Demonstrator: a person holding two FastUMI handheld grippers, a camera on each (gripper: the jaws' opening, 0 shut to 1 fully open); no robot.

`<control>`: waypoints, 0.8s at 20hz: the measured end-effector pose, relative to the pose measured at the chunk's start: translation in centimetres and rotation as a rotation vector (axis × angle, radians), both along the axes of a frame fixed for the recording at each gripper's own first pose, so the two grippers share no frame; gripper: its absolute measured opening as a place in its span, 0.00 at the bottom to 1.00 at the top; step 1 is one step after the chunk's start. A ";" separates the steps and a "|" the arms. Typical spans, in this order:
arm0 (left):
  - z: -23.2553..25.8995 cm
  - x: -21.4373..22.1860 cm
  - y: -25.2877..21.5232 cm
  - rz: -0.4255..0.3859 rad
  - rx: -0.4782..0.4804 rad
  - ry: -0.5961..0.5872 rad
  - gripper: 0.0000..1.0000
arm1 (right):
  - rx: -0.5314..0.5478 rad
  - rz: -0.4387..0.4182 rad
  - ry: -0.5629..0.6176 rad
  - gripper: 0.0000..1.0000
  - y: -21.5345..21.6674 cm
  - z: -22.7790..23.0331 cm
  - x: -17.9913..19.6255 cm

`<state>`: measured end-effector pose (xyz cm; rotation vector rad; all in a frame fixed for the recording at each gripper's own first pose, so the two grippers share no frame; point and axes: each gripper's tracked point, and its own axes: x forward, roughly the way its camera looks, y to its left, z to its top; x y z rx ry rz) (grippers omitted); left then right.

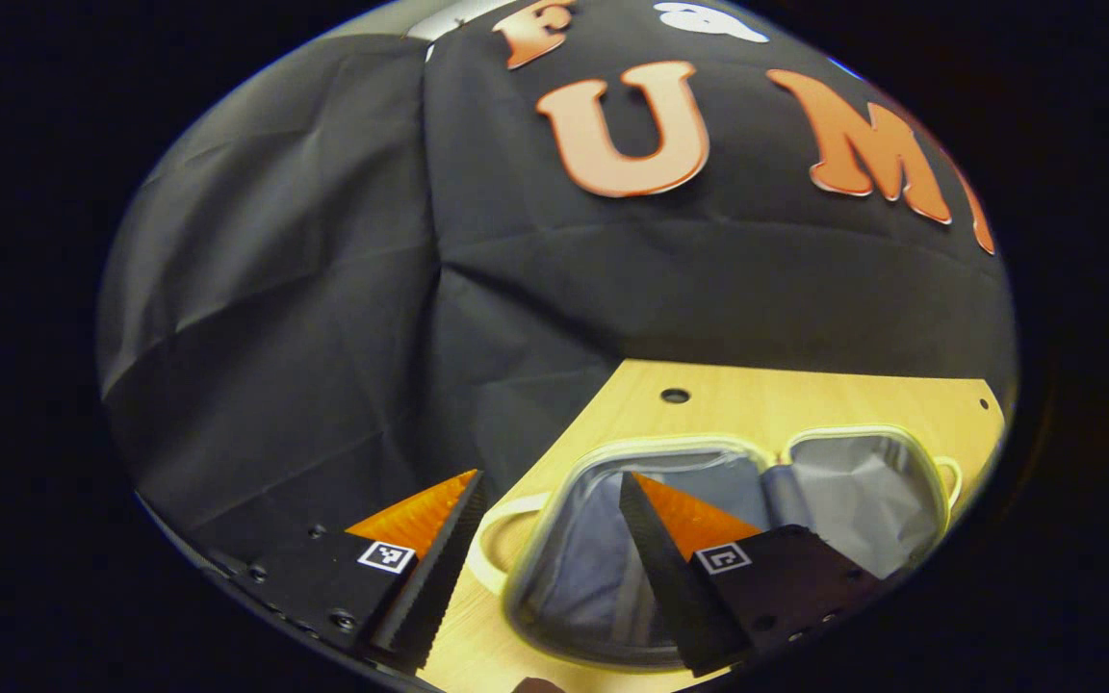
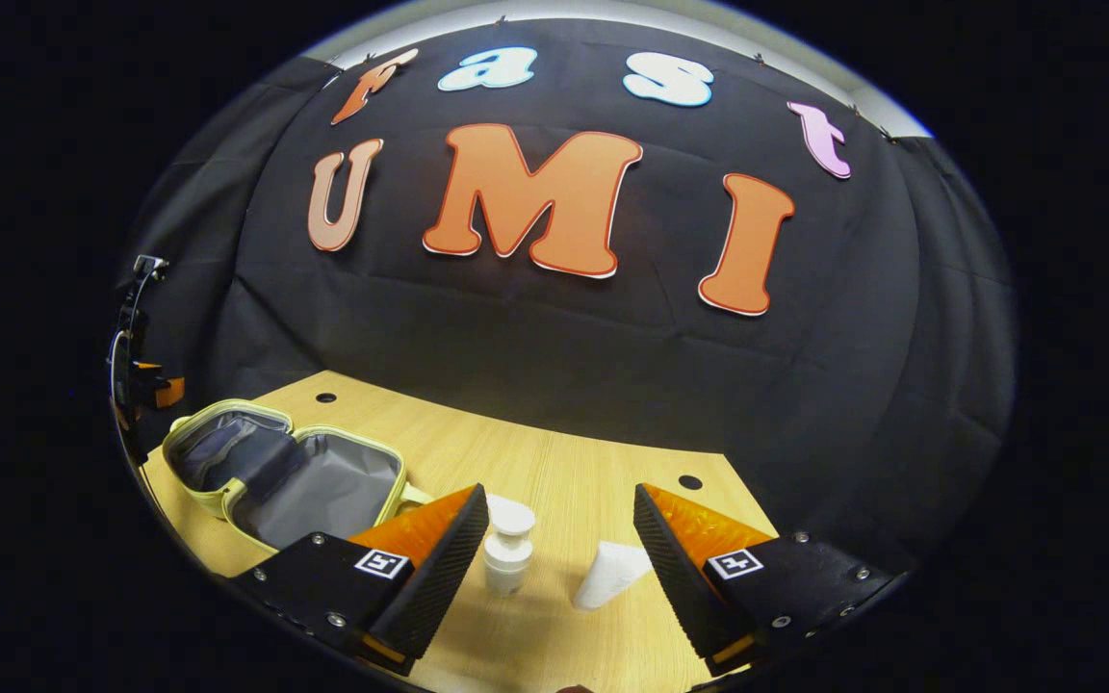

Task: First open the suitcase, pack the skin care products into it, and then close the suitcase.

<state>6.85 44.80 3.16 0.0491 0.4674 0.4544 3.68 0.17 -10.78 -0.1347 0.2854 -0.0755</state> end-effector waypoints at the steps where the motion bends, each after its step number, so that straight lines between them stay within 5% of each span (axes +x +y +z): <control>1: 2.7 -0.3 -2.5 -0.041 0.020 -0.031 0.91 | 0.001 0.002 -0.008 0.97 -0.3 0.1 -0.1; 4: 6.4 -1.5 -7.6 -0.133 0.057 -0.099 0.99 | 0.008 0.000 -0.029 0.97 -1.6 0.0 -0.4; 16: 11.7 -0.5 -30.8 -0.484 -0.008 -0.226 0.99 | 0.035 -0.004 -0.022 0.97 -7.1 -2.5 -2.9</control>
